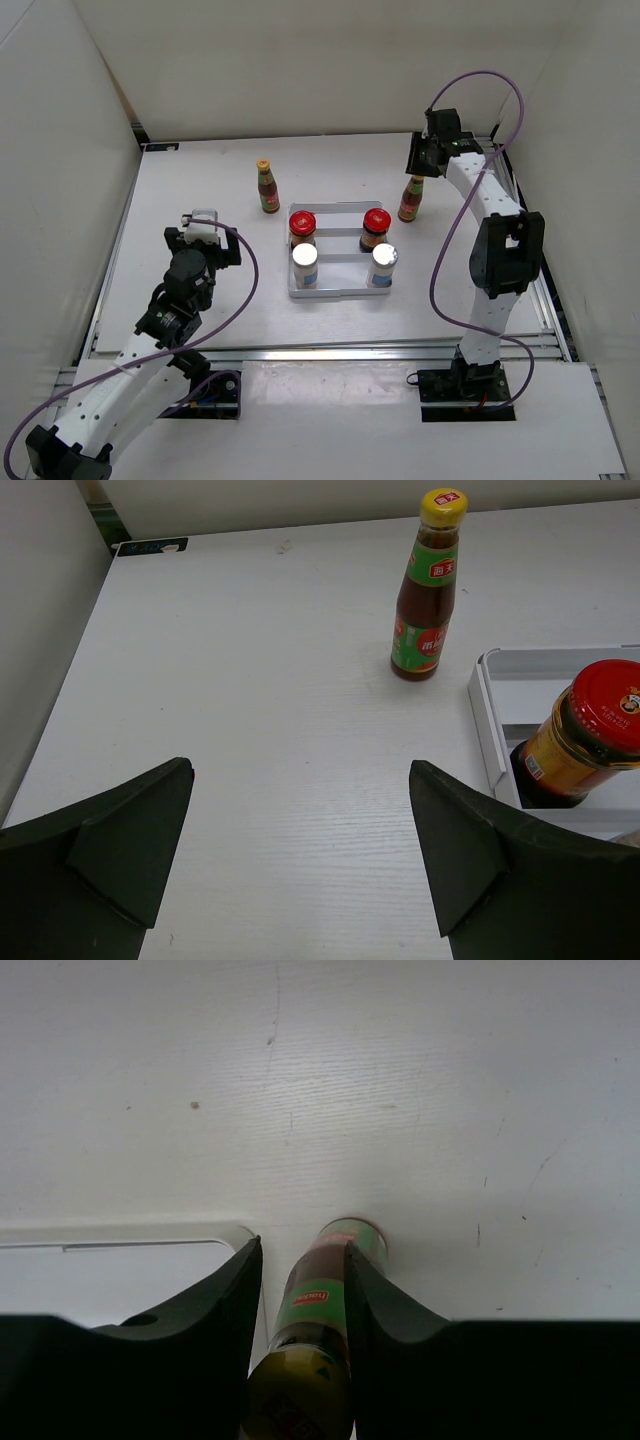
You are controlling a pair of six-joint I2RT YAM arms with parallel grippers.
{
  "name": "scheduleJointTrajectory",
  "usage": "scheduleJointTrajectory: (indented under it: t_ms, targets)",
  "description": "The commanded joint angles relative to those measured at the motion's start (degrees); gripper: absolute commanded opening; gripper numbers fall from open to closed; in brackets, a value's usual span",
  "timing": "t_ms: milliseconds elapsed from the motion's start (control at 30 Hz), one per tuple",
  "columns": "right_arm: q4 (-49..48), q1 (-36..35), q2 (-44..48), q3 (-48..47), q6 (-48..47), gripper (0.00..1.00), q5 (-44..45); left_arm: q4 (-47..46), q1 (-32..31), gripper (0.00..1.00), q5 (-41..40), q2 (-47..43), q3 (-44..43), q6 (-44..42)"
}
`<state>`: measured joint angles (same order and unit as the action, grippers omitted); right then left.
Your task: Organize the condiment bottles
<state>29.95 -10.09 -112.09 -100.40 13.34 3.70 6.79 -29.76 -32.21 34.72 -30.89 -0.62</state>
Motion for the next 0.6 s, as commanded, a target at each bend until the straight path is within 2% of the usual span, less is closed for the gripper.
scheduleJointTrajectory:
  t_ms: [0, 100, 133, 300, 567]
  targets:
    - [-1.3, -0.02, 2.85, 0.12, 0.37, 0.31, 0.07, -0.9, -0.04, 1.0, -0.84, -0.18, -0.22, 0.36]
    - [-0.69, -0.02, 2.85, -0.5, 0.37, 0.2, 1.22, -0.9, -0.04, 1.0, -0.84, -0.18, -0.22, 0.36]
    - [-0.69, -0.02, 2.85, -0.5, 0.37, 0.13, 2.0, -0.9, -0.04, 1.0, -0.84, -0.18, -0.22, 0.36]
    - [0.46, -0.02, 3.37, -1.03, 0.37, 0.0, 4.2, -0.9, -0.04, 1.0, -0.84, -0.18, -0.22, 0.36]
    - [0.46, -0.02, 3.9, -2.95, 0.37, 0.0, 4.73, -0.9, -0.04, 1.0, -0.84, -0.18, -0.22, 0.36]
